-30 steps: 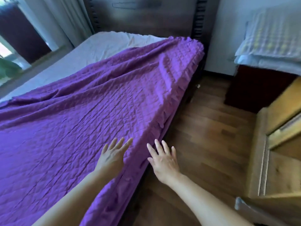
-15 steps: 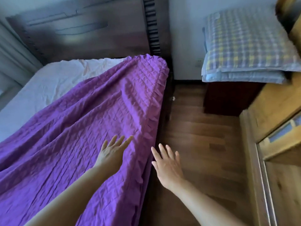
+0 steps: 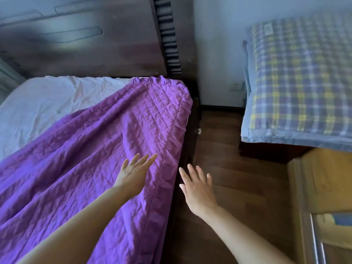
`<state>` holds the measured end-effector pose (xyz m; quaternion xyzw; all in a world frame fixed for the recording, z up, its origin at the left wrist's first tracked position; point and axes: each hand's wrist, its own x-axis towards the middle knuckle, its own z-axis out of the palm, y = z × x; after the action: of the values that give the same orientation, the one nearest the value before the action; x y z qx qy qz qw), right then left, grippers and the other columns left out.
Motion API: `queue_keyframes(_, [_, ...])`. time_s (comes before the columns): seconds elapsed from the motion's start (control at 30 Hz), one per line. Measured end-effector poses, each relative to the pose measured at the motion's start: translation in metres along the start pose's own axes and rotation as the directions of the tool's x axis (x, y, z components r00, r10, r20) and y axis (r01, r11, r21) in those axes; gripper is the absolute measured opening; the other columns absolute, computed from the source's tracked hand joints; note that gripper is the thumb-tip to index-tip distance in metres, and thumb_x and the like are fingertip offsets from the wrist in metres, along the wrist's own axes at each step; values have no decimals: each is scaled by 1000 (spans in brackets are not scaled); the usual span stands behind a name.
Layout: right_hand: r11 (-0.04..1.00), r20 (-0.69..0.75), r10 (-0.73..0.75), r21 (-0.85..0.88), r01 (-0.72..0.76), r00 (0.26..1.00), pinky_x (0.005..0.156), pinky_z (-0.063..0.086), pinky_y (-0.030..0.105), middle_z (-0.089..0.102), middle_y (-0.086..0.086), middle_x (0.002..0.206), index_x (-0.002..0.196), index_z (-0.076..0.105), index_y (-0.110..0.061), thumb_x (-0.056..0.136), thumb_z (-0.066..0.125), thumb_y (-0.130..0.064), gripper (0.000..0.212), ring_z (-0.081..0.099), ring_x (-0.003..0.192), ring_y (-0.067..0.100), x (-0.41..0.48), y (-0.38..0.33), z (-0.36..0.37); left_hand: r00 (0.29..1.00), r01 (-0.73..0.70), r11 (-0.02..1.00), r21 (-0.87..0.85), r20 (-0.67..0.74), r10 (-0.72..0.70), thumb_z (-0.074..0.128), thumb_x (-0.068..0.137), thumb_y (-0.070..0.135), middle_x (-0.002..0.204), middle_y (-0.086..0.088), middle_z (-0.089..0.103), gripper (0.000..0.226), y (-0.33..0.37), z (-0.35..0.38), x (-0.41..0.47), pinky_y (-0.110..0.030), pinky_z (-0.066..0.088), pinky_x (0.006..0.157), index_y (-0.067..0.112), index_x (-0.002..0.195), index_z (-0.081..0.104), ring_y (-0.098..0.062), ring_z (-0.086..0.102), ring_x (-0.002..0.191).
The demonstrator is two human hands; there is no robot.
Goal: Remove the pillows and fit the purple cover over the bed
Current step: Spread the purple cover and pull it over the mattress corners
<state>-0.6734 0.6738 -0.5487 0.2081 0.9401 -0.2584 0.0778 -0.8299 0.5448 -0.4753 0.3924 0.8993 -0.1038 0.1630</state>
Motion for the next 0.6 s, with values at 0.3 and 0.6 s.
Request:
queue_keyframes(0.3, [996, 62, -79, -38, 82, 995, 113, 6, 55, 1, 4, 159, 150, 5, -28, 102, 23, -37, 52, -2, 145, 29, 172, -17, -28, 999, 35, 999, -40, 30, -34, 39, 91, 4, 157, 6, 10, 80, -75, -6, 124, -44, 11, 115, 38, 146, -8, -22, 4, 146])
queue_keyframes(0.6, [996, 135, -48, -62, 57, 990, 114, 1, 53, -1, 3, 159, 150, 4, -29, 102, 20, -37, 51, -5, 145, 27, 309, -17, -42, 997, 54, 998, -26, 50, -53, 46, 84, 3, 156, 6, 13, 85, -137, -14, 229, -35, 29, 107, 34, 148, -2, -21, 18, 141])
